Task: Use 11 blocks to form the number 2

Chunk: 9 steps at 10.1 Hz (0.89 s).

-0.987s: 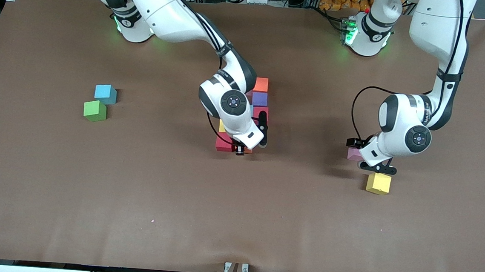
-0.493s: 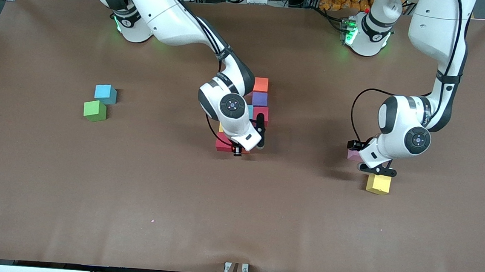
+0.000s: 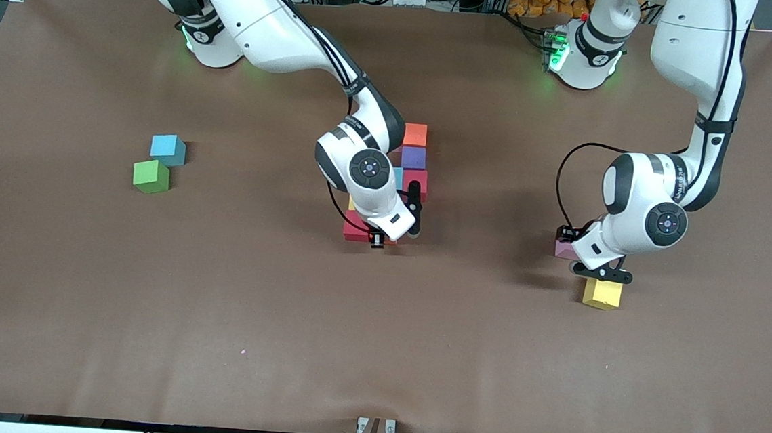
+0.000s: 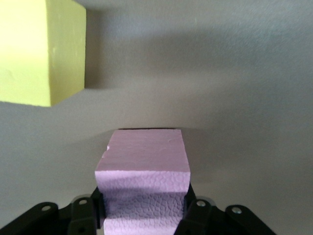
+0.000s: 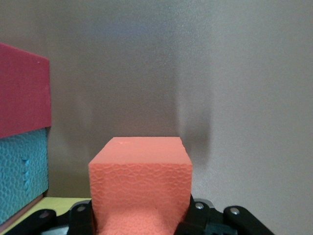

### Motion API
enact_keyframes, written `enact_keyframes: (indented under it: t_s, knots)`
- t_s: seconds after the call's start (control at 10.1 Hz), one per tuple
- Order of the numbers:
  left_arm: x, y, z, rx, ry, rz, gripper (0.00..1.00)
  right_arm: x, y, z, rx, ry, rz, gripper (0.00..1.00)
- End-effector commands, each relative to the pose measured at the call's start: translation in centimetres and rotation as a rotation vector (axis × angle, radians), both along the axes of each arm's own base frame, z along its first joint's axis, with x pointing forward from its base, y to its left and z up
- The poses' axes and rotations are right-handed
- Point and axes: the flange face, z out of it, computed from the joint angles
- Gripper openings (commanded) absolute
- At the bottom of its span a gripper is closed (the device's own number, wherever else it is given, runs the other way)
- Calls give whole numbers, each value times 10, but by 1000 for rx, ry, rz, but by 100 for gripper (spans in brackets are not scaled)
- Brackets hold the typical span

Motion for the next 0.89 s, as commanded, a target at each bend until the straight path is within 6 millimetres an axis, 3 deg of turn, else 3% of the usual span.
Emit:
enact_keyframes:
  t_s: [0.0,0.49,0.59,0.69,0.79]
  knots:
    - [3,2,16,-7,-22,4,54,-5,-2,-2,-4,12,-20,48]
    - [31,-12,70,-4,-46,175,54,-4,-8,1,-40,-12,-12,52]
    - [35,-16,75,1,-53,217,54,-4,-7,2,-38,-15,-19,60]
    - [37,-19,79,2,-60,248,54,-4,-6,1,-35,-16,-18,75]
    - [38,-22,81,2,-63,272,54,-4,-6,3,-33,-18,-18,100]
